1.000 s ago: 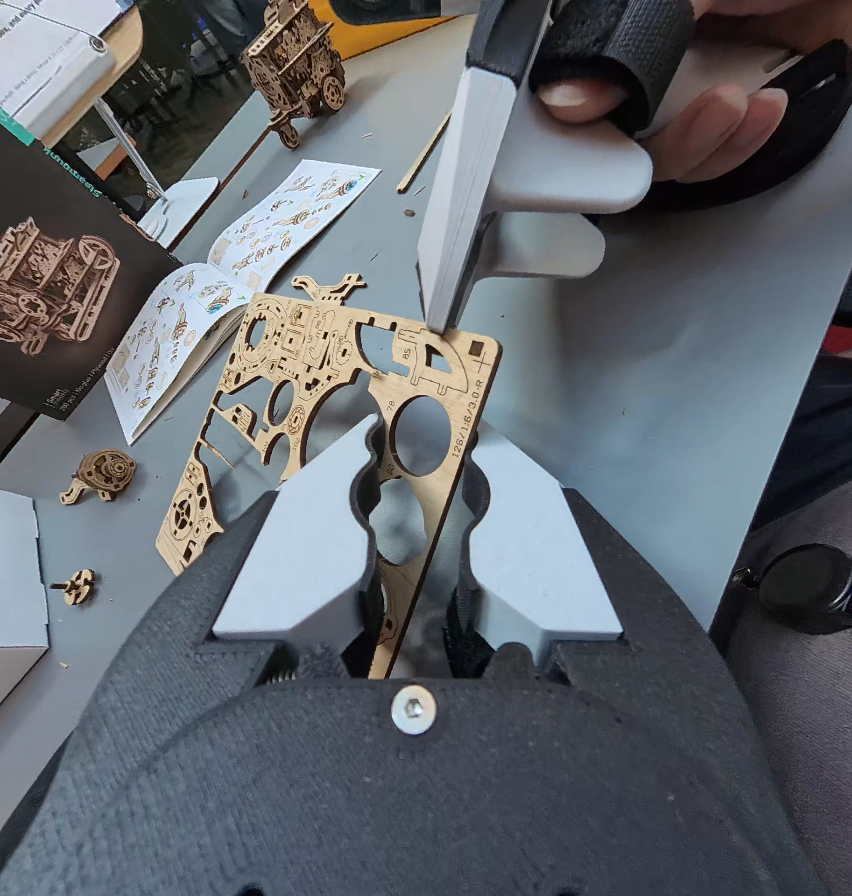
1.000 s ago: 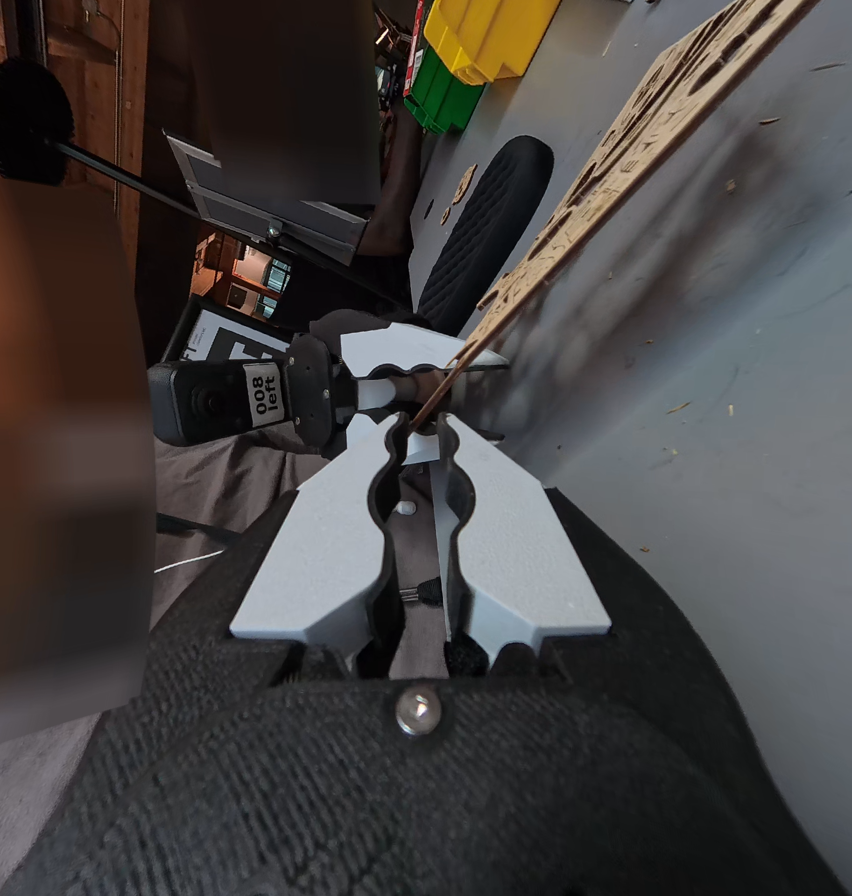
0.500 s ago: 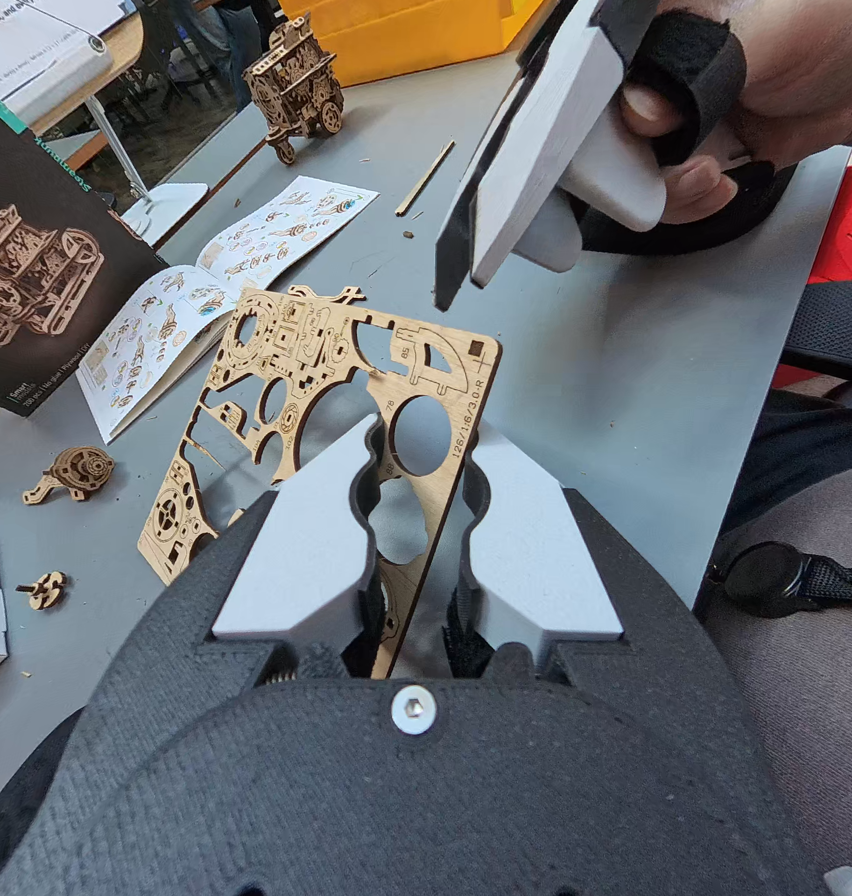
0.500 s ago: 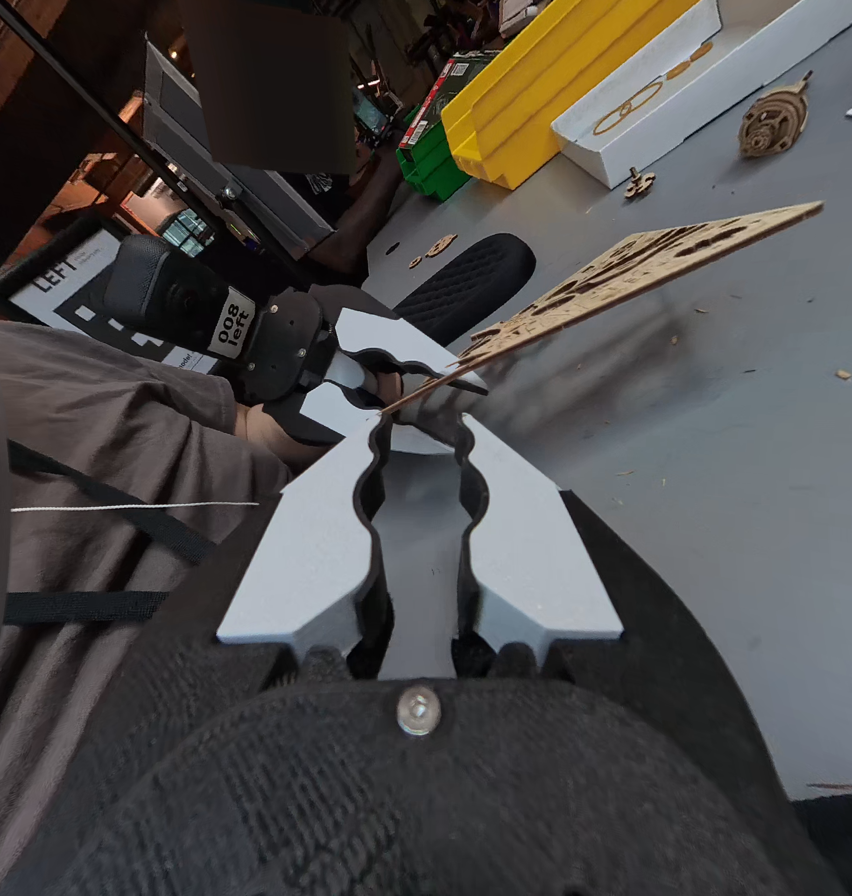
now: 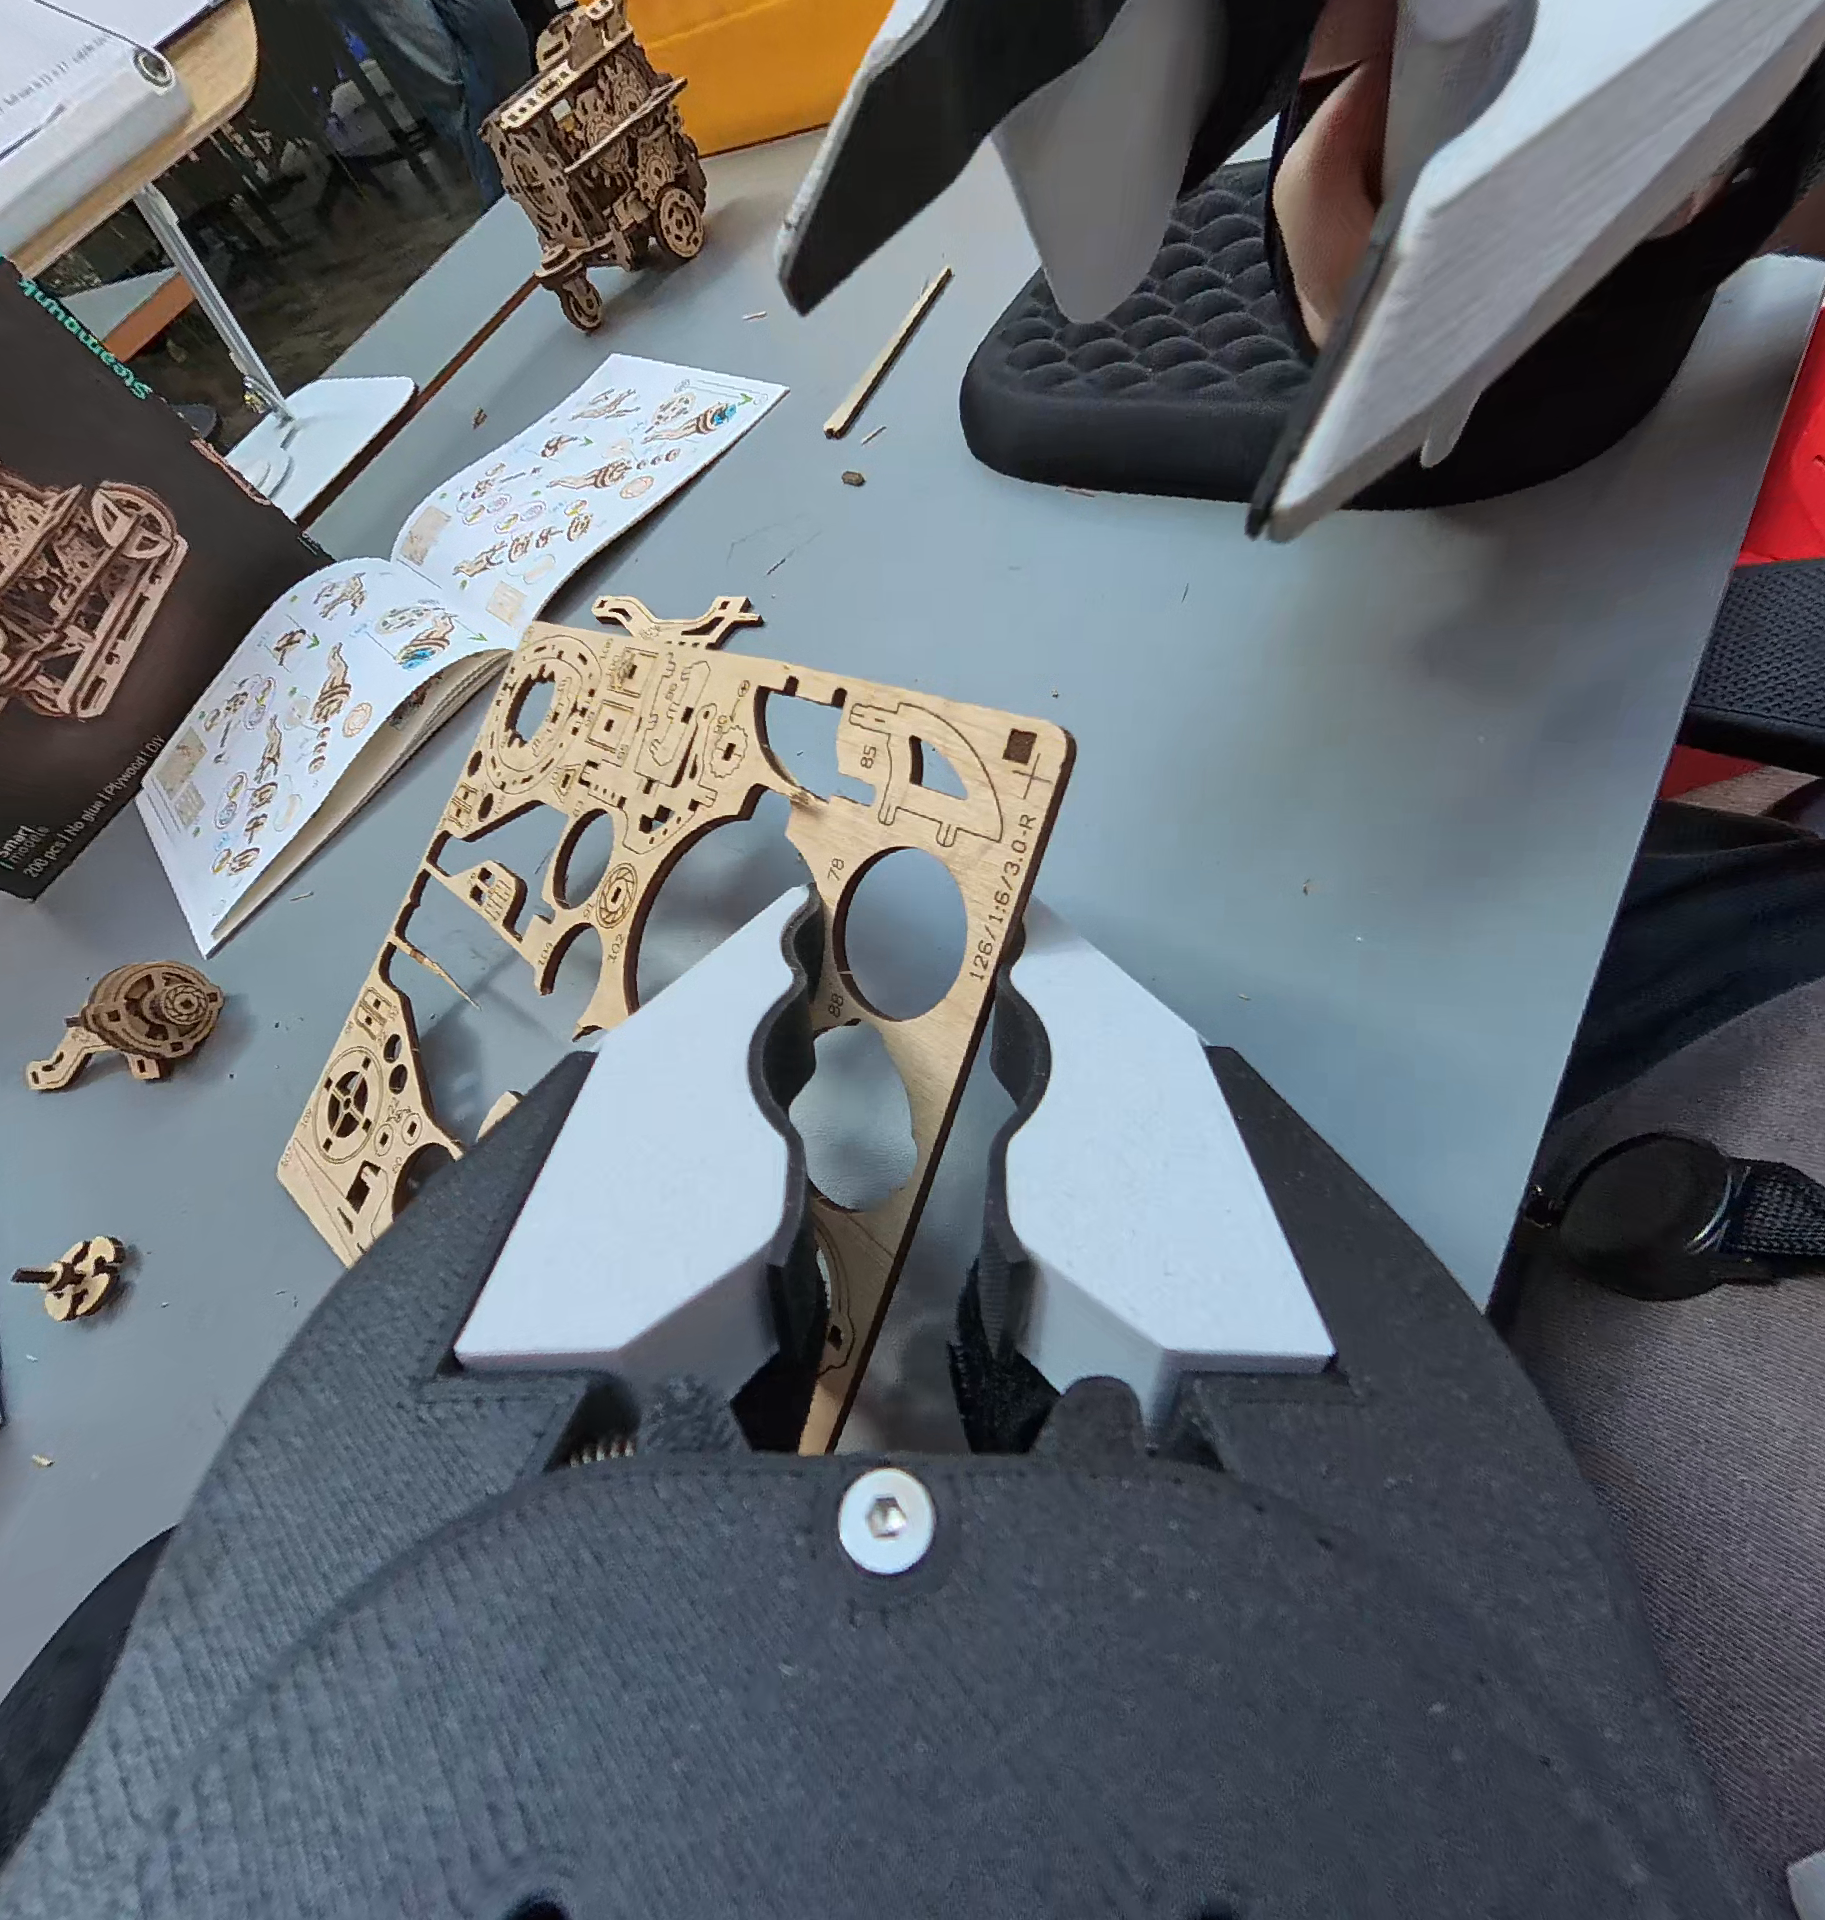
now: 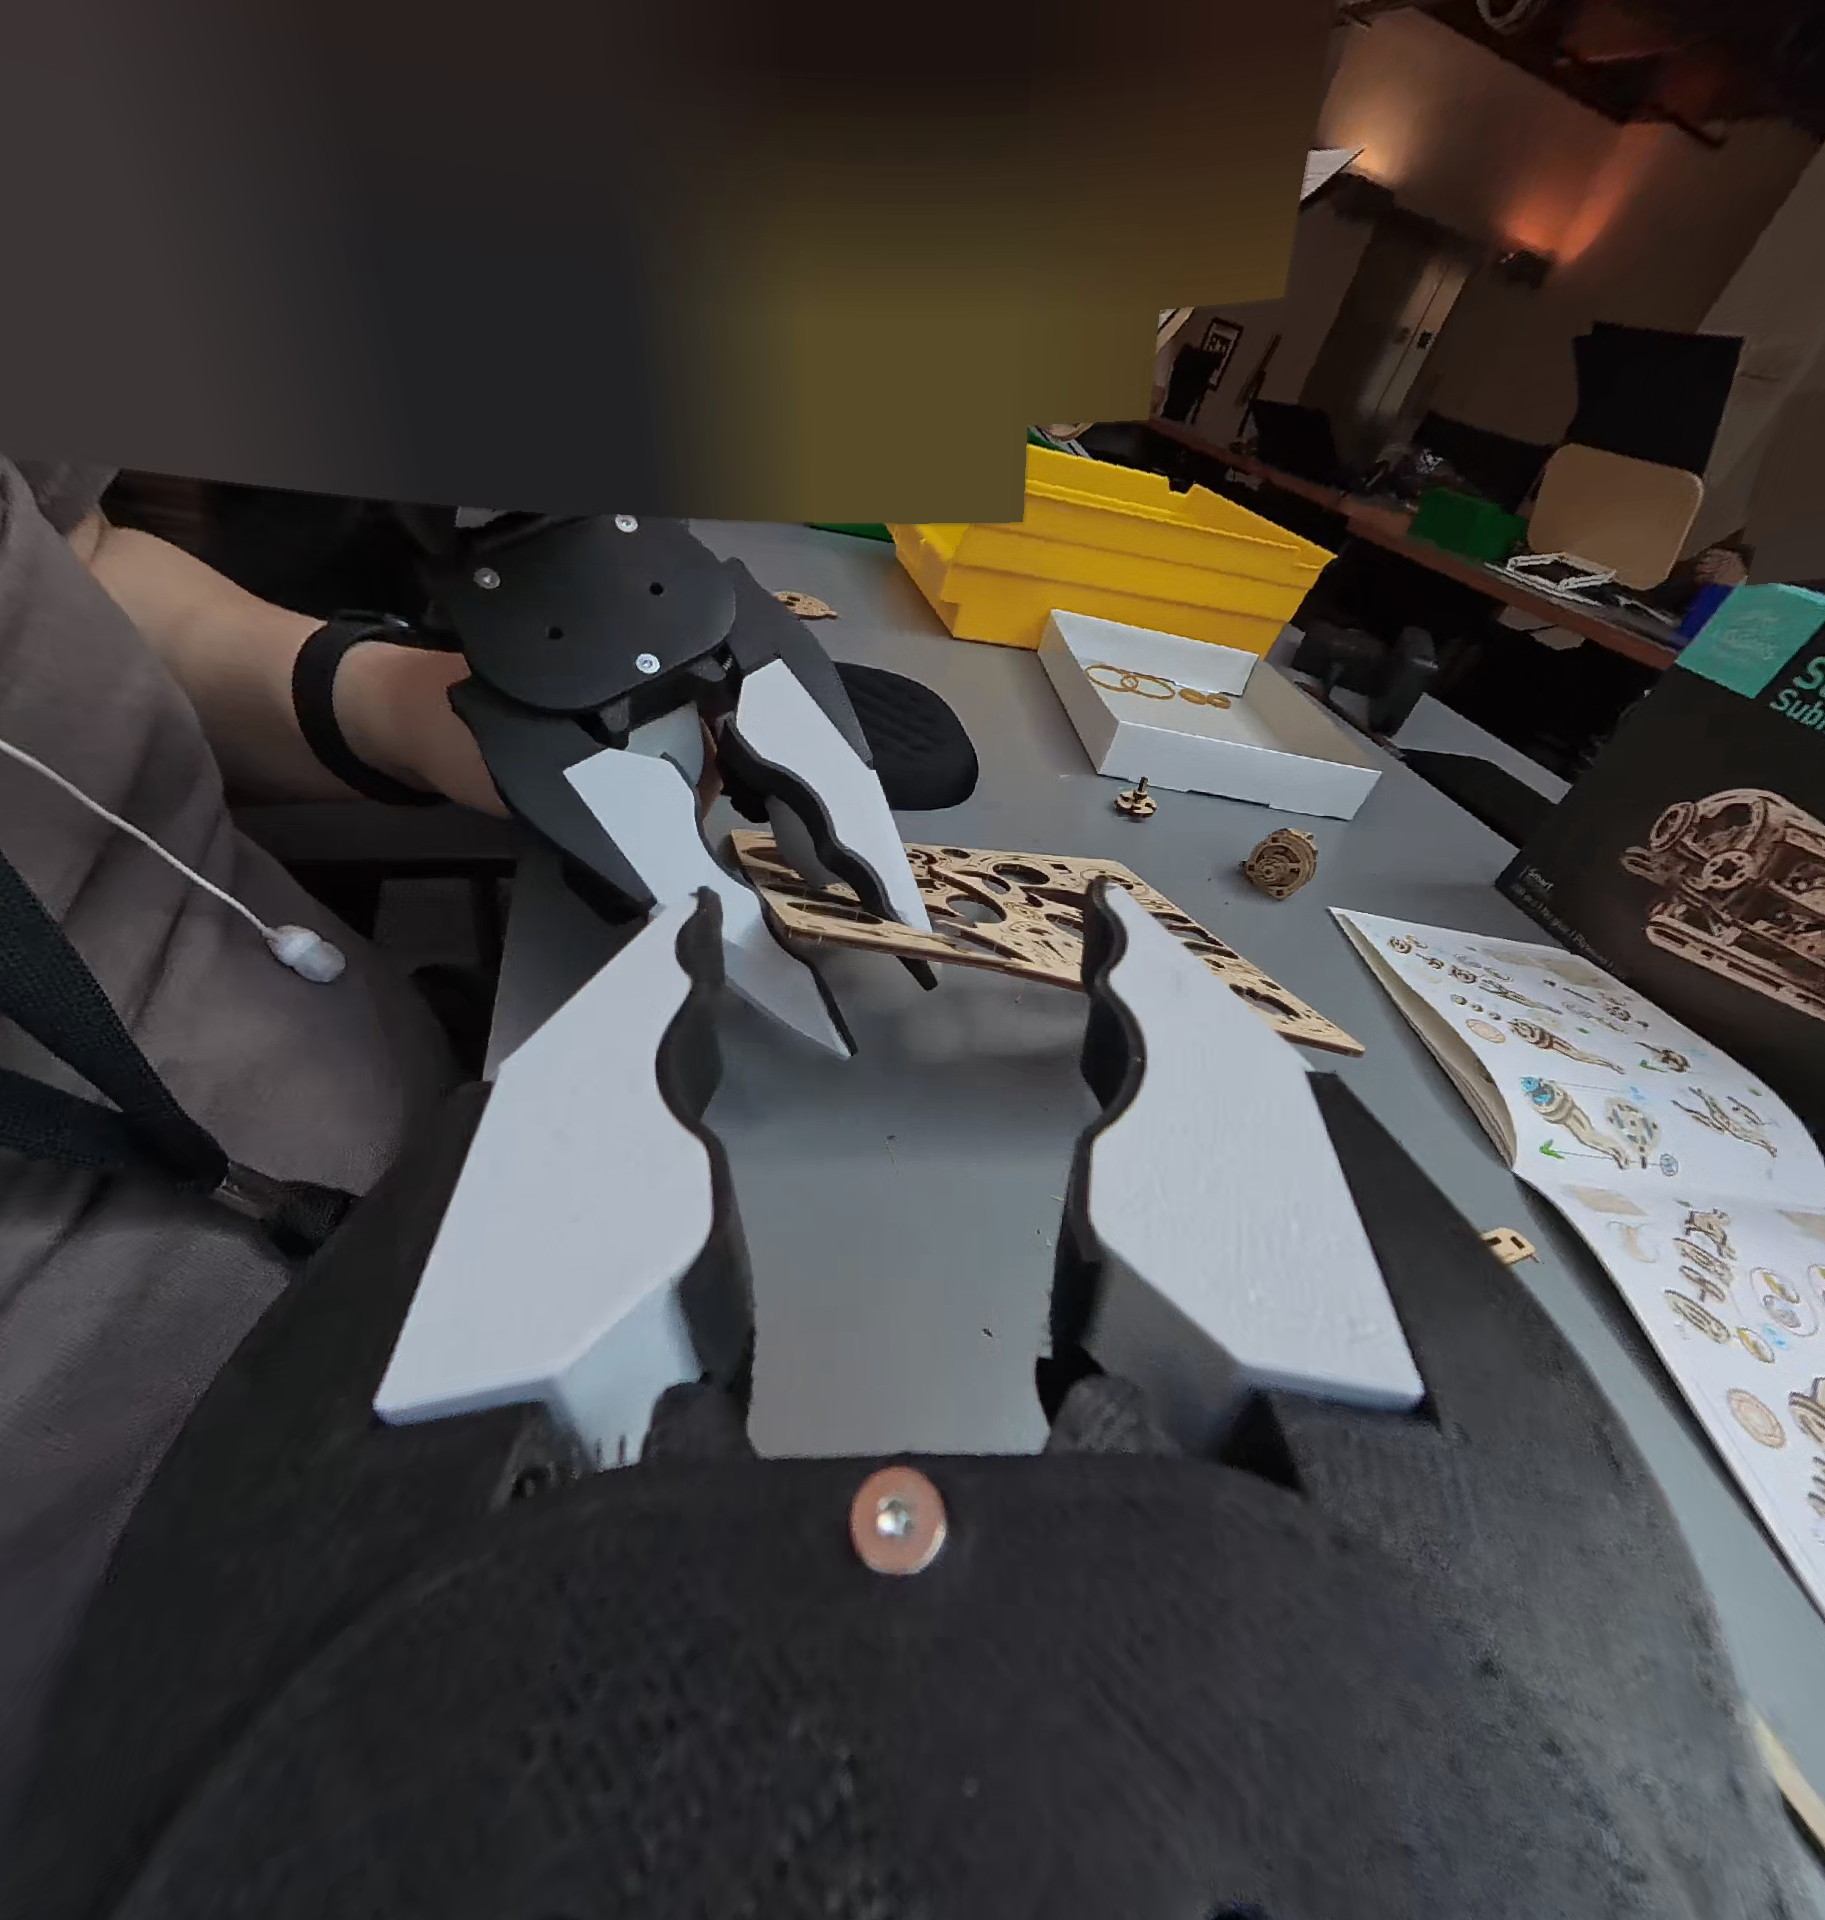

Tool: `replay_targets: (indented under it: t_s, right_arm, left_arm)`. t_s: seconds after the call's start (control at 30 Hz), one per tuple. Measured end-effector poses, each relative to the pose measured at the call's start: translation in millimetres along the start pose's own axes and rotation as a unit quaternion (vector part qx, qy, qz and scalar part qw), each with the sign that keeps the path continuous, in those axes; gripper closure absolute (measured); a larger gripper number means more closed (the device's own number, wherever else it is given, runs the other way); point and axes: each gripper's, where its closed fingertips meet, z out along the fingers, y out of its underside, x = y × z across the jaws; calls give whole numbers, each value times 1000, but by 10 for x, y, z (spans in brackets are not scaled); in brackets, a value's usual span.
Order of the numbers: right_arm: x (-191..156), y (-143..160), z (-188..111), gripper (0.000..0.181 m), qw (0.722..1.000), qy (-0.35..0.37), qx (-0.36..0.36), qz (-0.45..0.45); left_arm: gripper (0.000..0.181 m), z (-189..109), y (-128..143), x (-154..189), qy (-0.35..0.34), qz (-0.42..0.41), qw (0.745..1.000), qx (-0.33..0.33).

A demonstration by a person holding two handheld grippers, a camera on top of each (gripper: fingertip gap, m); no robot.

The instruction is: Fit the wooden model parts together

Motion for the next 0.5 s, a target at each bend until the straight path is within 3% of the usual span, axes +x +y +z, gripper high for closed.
replay_targets:
  t_s: [0.17,0.33,0.5]
  right_arm:
    - [-193,205,112,126,984,-36,-81,-157]
    - [-73,424,206,139,917,-8,-186,-353]
    - [-138,485,253,152,885,-38,-205,-415]
  left_arm:
    - [153,23,19,12,4,4,1000,-12]
    - [153,55,64,38,8,19,999,-31]
    - [153,88,120,65,11,34,998,-53]
